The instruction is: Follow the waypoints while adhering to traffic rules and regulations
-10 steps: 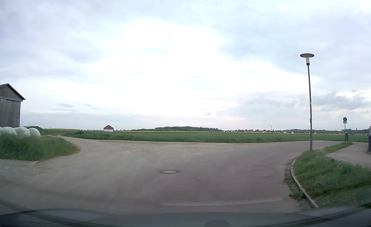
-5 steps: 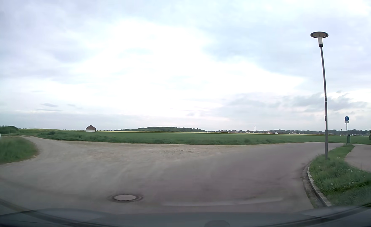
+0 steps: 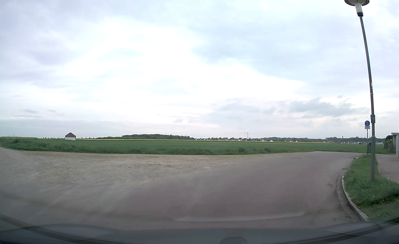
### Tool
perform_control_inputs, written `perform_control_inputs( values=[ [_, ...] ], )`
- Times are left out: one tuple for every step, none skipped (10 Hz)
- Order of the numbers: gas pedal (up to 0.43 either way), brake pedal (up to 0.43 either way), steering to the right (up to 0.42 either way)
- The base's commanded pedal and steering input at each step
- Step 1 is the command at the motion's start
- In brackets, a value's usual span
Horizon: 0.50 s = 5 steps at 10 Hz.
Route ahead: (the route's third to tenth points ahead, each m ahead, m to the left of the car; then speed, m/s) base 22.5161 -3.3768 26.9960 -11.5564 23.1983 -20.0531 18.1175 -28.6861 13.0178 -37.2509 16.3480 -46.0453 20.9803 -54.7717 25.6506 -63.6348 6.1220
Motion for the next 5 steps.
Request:
perform_control_inputs(
  values=[
    [0.039,0.0,0.156],
    [0.039,0.0,0.156],
    [0.039,0.0,0.155],
    [0.028,0.0,0.156],
    [0.028,0.0,0.155]
  ],
)
